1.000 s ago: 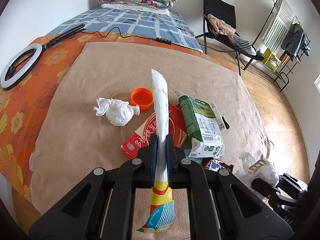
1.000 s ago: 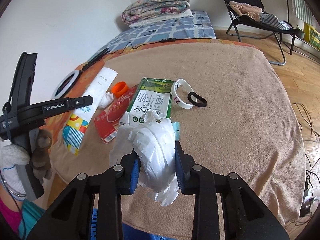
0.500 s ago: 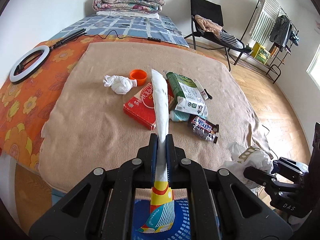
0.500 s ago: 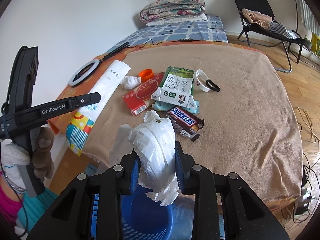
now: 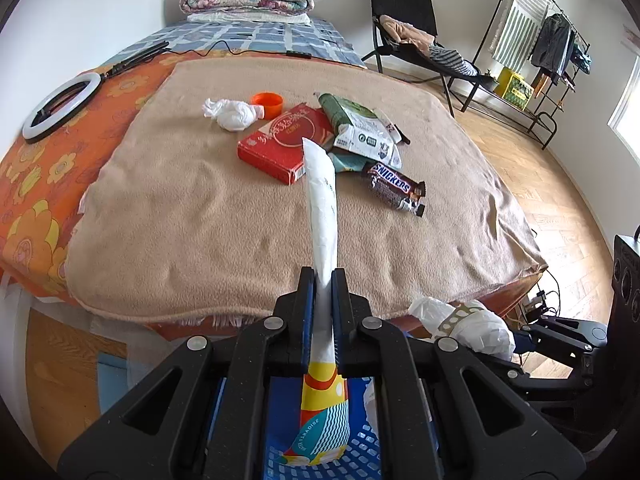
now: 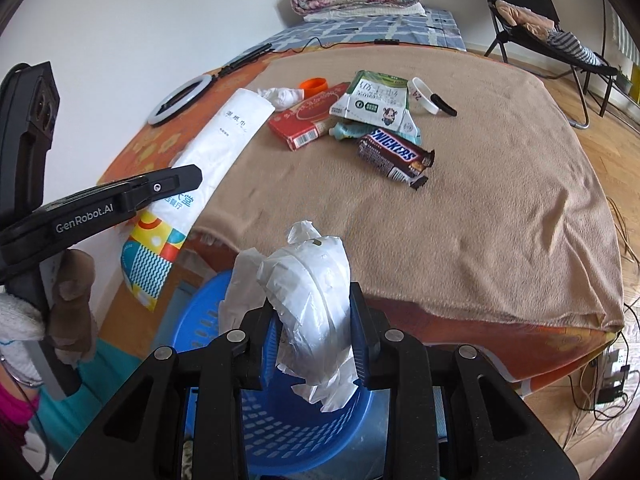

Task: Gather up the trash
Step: 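Carry both held items over the blue basket and open both tools, then move both tools back over the blanket toward the remaining trash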

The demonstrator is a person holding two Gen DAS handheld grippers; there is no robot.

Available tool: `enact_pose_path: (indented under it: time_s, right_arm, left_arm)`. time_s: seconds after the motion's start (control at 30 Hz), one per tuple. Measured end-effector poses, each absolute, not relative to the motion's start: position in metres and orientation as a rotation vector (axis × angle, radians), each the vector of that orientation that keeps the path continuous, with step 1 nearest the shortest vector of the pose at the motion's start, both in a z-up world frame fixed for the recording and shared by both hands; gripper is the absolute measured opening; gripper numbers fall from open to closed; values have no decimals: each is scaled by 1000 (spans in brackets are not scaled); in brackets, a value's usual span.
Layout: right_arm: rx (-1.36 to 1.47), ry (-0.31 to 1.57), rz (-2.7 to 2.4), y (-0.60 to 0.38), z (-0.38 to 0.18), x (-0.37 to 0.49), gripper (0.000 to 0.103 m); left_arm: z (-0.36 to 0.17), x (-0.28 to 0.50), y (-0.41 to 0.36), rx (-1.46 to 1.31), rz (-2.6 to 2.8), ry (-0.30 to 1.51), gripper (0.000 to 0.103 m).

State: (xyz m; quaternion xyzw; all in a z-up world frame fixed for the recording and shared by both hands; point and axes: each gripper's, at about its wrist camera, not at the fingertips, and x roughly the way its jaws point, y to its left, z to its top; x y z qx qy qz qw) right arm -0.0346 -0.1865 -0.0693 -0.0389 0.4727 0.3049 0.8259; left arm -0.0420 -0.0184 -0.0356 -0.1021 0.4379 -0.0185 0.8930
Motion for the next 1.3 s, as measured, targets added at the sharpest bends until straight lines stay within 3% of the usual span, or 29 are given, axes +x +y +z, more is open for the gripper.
enact_pose_path:
  time_s: [0.67, 0.7, 0.77, 0.83, 0.93, 1.07, 1.3]
  right_arm:
    - [-157, 1148, 663, -172, -132, -59, 29]
    - [-154, 1155, 663, -172, -133, -58, 29]
    - [-144, 1171, 665, -172, -136, -57, 32]
    - [-132, 1192, 667, -172, -139, -56, 33]
    - [-132, 1221, 666, -170, -144, -54, 36]
    - [-149, 1211, 655, -168, -144, -55, 52]
    - [-151, 1213, 631, -167, -146, -50, 52]
  left_arm:
    - [-99, -66, -22, -170, -21, 1036, 7]
    - [-101, -66, -22, -165, -19, 1048, 9]
    - [-104, -67, -21, -163, -12, 1060, 38]
    - [-105, -69, -21, -163, -6, 1055, 49]
    - [-103, -71, -20, -152, 0, 1048, 49]
    - [-99, -71, -19, -147, 9, 1035, 49]
    - [-97, -70, -17, -147, 16, 1028, 49]
